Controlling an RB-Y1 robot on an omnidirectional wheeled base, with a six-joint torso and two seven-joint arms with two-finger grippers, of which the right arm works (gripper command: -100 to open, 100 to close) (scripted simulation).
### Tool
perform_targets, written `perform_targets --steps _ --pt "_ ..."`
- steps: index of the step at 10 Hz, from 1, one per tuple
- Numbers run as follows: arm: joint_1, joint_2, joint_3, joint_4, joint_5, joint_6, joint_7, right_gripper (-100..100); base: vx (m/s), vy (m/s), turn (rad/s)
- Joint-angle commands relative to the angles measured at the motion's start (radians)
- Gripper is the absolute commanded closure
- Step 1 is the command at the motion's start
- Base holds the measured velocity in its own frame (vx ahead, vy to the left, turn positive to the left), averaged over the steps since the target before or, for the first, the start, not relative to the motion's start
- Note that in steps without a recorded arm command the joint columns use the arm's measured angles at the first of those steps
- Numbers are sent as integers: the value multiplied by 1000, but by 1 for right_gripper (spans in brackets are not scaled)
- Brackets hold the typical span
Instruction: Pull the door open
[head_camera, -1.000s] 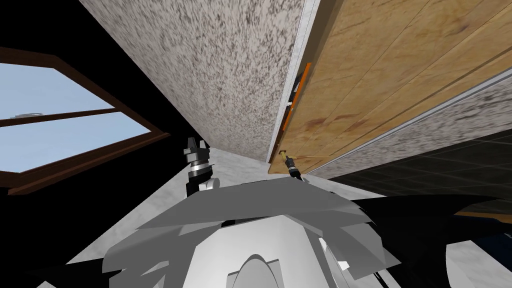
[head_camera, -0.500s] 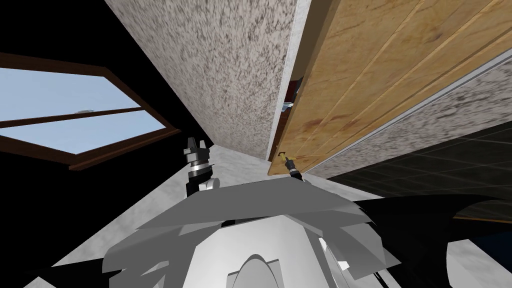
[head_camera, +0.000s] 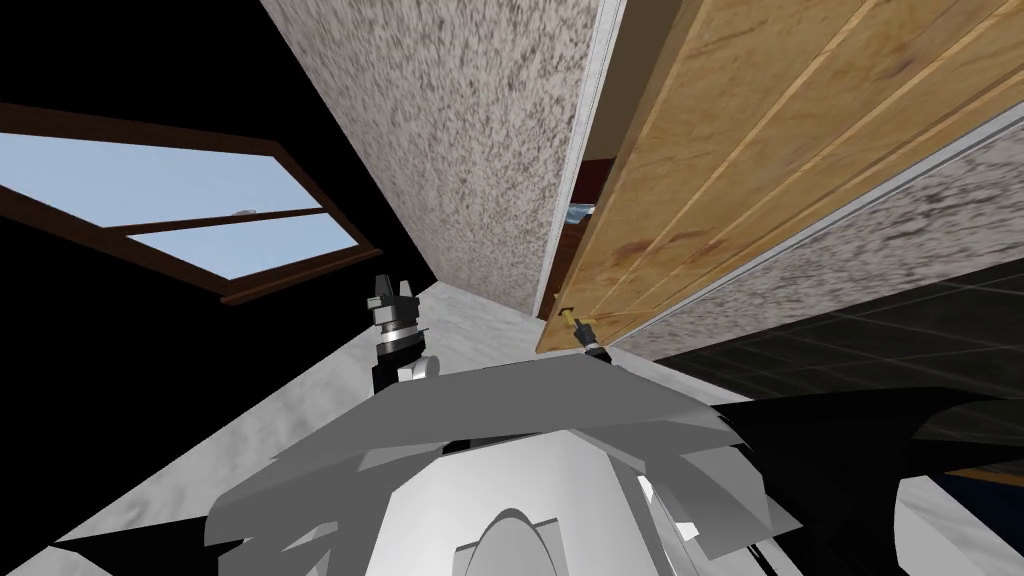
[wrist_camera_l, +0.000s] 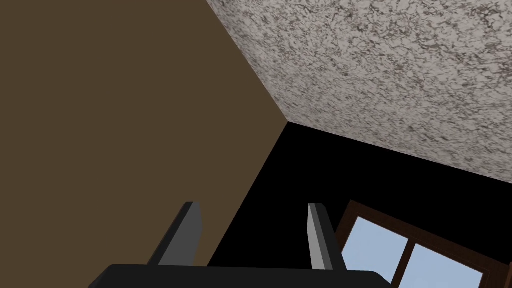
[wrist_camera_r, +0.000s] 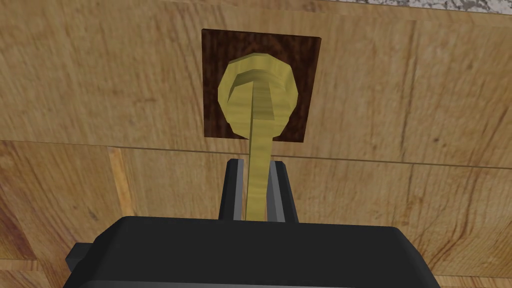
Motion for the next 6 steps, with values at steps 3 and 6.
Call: perform_targets --steps 3,6 --pt "42 -31 17 5 9 -66 -33 100 -207 -63 151" --pt "66 -33 16 2 11 -83 -36 100 -159 -58 161"
